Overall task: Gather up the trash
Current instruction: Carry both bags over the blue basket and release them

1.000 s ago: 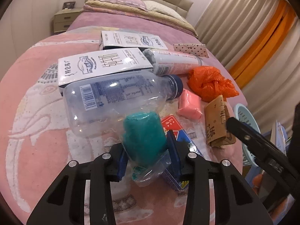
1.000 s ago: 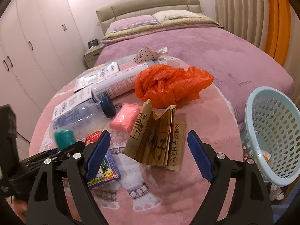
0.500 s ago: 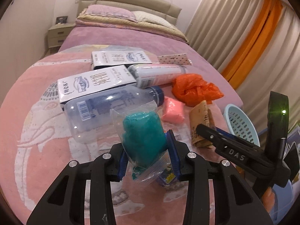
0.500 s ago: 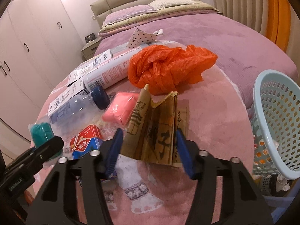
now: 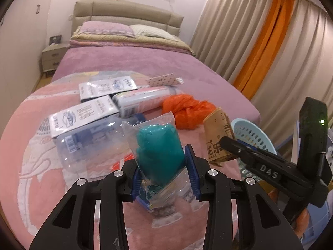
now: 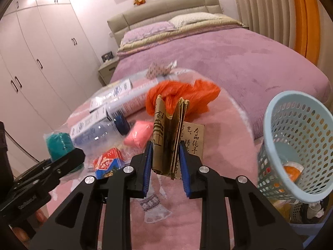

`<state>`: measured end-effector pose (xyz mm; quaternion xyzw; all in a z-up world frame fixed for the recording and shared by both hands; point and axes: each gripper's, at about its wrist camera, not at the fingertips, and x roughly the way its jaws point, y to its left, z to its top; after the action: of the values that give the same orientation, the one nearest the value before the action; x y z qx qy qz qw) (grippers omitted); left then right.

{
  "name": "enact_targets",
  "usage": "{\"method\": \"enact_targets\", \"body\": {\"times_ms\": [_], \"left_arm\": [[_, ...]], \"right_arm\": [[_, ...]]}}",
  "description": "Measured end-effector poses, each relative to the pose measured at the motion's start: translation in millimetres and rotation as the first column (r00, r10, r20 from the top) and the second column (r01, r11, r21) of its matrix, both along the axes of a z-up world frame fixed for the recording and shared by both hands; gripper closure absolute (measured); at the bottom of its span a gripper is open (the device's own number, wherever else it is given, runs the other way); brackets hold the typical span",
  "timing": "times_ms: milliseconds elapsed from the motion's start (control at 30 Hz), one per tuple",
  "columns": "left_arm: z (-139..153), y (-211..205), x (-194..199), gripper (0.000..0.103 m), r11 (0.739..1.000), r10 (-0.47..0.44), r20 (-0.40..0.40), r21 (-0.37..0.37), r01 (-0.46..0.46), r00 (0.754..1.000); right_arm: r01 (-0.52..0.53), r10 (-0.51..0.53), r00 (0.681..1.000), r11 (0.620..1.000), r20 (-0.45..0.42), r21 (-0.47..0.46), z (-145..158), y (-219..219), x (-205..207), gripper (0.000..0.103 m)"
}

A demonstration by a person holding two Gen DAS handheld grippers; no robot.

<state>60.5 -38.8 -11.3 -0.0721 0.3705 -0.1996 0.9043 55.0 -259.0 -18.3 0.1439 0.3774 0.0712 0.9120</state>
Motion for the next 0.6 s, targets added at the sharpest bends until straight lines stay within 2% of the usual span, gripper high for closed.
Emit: {"method": "enact_targets", "body": {"times_ms": [300, 600], "left_arm": [[28.0, -45.0, 2.8, 0.067, 0.995, -0.098, 0.073, 0.031, 0.096, 0.993], [41.3, -116.5, 10.7, 0.067, 0.971, -0.235, 0.111, 0.061, 0.229, 0.966]], "right_arm": [[0.076, -0.077, 0.993, 0.997, 0.093, 0.017, 33.4, -42.9, -22.7, 0.081], [0.205, -0.207, 0.969, 0.978, 0.138, 0.030, 50.7, -104.0, -40.3, 0.081]]}}
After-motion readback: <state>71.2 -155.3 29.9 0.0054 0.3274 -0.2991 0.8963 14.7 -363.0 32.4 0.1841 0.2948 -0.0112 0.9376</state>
